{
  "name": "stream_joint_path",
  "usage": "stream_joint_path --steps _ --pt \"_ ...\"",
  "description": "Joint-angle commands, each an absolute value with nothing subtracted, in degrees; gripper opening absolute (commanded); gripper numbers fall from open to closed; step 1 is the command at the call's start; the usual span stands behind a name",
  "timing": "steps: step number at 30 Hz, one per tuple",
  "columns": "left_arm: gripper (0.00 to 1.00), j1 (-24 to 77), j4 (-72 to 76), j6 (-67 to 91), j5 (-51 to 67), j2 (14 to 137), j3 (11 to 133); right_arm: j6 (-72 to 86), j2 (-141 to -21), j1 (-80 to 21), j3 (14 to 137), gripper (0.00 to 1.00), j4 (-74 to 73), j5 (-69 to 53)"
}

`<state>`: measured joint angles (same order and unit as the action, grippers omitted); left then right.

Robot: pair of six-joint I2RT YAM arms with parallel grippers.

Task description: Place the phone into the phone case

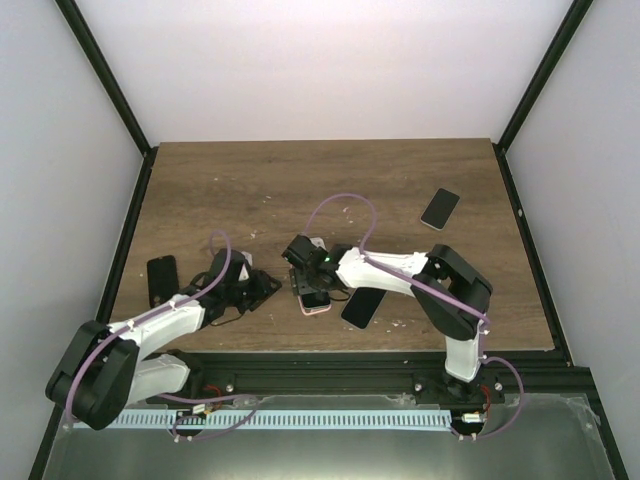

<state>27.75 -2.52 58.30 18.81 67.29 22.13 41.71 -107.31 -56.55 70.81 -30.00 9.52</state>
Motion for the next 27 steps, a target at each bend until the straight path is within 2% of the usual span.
stream_joint_path --steps 1,9,13,20,24,27 --pt "0.43 27.5 -0.6 57.6 19.9 68.1 21.6 41.7 -107.8 -57.3 73.0 0.65 -32.1 13.4" --pt "0.43 27.5 0.0 57.6 20.7 69.7 21.9 41.7 -108.0 -58.3 72.8 0.73 -31.6 12.1" --pt "0.43 27.5 0.3 57.5 21.0 70.0 22.0 42.2 -107.5 -58.3 72.6 0.81 -31.9 11.5" --pt "0.43 27.5 2.2 56.5 22.7 72.4 22.8 41.1 -104.8 -58.3 71.4 0.88 -31.0 11.5" --pt "0.43 27.5 3.4 56.0 23.7 73.6 23.7 40.8 -103.5 -57.9 70.2 0.85 -30.5 12.0" --pt "0.42 27.5 5.1 54.5 25.1 75.2 24.3 40.1 -101.0 -56.6 67.6 0.75 -28.1 11.6"
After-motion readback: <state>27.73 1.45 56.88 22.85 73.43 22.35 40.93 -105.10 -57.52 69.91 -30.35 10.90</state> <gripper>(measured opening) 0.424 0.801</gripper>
